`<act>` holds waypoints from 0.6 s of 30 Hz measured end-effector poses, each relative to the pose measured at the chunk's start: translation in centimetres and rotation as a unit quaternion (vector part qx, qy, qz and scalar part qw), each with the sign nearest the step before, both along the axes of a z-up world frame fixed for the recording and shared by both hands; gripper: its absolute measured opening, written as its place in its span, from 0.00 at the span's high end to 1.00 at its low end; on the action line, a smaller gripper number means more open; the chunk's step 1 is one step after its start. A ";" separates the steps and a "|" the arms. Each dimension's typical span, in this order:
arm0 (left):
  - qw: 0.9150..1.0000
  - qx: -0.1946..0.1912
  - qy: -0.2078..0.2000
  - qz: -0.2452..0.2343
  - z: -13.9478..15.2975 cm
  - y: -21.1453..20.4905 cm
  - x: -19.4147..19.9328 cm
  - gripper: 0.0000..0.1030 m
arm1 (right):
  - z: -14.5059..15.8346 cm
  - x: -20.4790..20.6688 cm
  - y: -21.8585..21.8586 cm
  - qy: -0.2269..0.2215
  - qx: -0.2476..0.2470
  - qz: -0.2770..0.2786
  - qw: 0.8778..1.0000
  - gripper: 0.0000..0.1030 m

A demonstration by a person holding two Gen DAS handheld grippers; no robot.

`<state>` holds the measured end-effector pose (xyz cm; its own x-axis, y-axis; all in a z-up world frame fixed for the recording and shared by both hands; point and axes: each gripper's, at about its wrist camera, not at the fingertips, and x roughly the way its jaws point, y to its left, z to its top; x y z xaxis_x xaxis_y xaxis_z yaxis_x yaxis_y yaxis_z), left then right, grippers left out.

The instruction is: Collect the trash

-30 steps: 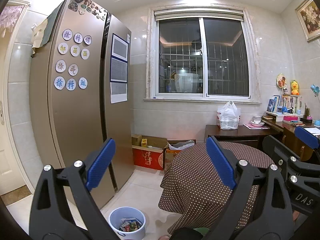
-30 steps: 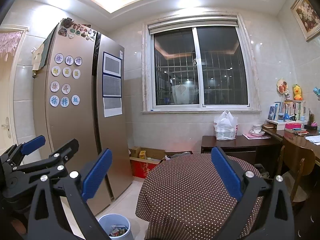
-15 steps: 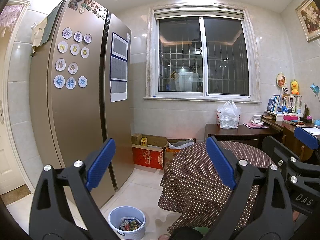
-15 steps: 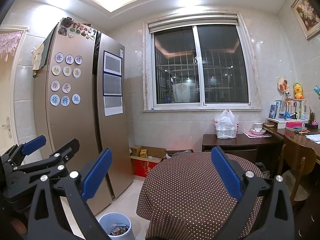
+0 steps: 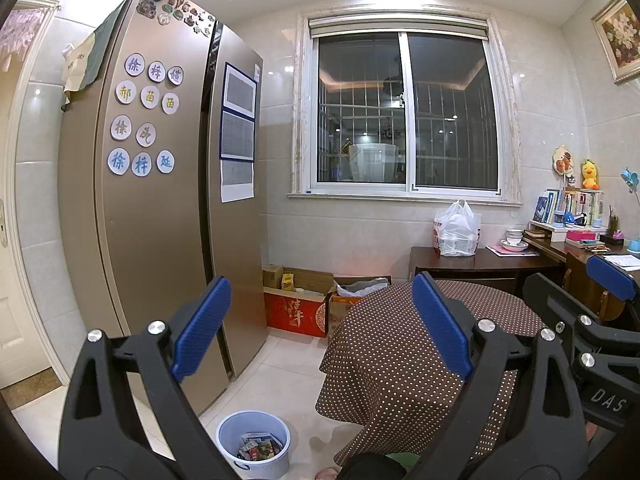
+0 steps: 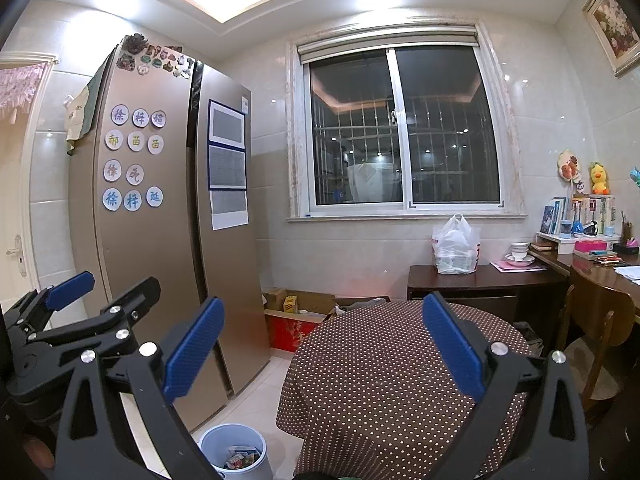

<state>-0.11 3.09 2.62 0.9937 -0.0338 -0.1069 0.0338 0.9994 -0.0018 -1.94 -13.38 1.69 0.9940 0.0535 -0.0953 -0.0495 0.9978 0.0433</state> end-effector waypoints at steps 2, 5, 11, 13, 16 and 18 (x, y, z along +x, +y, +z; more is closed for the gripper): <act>1.000 0.000 0.000 0.000 0.0 0.0 0.0 0.12 | 0.0 0.0 0.1 0.000 0.000 0.000 1.000 0.05; 1.000 0.000 0.000 0.000 0.0 -0.1 0.0 0.12 | -0.1 -0.1 0.2 0.000 0.001 0.001 1.000 0.05; 1.000 0.000 0.000 0.001 0.0 -0.2 0.0 0.12 | 0.0 0.1 0.2 0.000 0.001 0.001 1.000 0.05; 1.000 0.000 0.000 0.000 0.1 -0.2 0.0 0.12 | 0.0 0.1 0.2 0.000 0.000 0.001 1.000 0.05; 1.000 0.000 0.000 0.001 0.1 -0.2 0.0 0.12 | 0.0 0.1 0.3 0.001 0.000 0.001 1.000 0.05; 1.000 0.000 0.000 0.001 0.1 -0.2 0.0 0.12 | 0.0 0.1 0.3 0.001 0.001 0.000 1.000 0.05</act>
<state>-0.14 2.88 2.68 0.9937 -0.0323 -0.1072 0.0323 0.9995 -0.0025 -1.87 -13.05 1.72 0.9939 0.0544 -0.0965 -0.0502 0.9977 0.0447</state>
